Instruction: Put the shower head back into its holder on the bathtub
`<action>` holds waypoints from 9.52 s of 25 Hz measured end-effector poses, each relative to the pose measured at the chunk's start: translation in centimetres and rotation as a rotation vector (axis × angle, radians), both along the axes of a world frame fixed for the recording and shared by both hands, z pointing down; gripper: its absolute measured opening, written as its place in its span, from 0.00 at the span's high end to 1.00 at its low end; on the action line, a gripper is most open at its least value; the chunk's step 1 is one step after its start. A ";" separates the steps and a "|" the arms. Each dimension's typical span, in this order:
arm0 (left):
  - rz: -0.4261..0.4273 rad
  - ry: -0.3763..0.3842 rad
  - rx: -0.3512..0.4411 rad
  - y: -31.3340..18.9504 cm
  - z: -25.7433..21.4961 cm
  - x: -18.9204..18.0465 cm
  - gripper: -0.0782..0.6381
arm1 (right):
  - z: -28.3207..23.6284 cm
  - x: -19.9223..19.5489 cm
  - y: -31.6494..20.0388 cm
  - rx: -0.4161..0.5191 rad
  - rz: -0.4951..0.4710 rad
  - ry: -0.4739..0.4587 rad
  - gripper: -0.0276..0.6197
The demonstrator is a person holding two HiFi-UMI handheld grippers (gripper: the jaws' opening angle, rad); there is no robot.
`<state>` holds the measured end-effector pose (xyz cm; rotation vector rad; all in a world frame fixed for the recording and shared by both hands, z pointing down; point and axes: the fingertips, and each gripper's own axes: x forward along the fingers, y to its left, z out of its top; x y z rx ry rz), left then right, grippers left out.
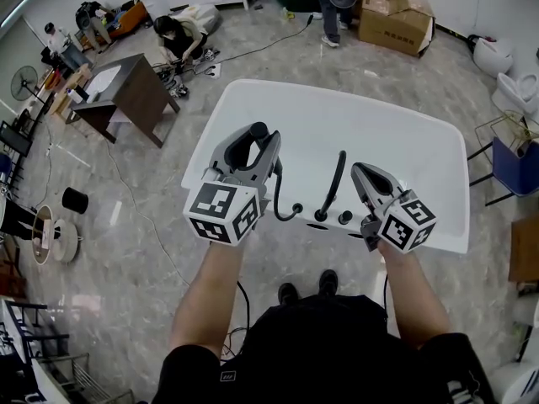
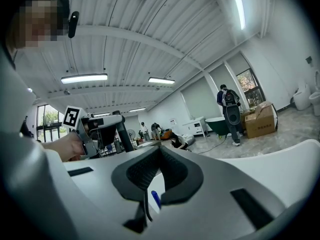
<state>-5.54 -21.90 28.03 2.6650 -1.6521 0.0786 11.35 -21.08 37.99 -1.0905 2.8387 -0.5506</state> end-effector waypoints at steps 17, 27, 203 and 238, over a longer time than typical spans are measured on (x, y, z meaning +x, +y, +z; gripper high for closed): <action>-0.001 0.011 -0.164 0.3 7.3 0.4 0.68 | 2.3 0.0 1.1 -0.055 -0.026 0.033 0.94; 0.004 0.005 -0.363 1.4 16.8 1.5 0.68 | 6.5 -0.3 2.6 -0.158 -0.048 0.054 0.93; 0.005 0.040 -0.164 8.4 11.6 -6.4 0.85 | 0.9 -4.9 5.8 -0.031 -0.029 0.087 0.94; -0.128 0.015 -0.070 4.4 7.3 2.1 0.86 | -3.0 3.1 3.0 0.144 -0.114 0.045 0.94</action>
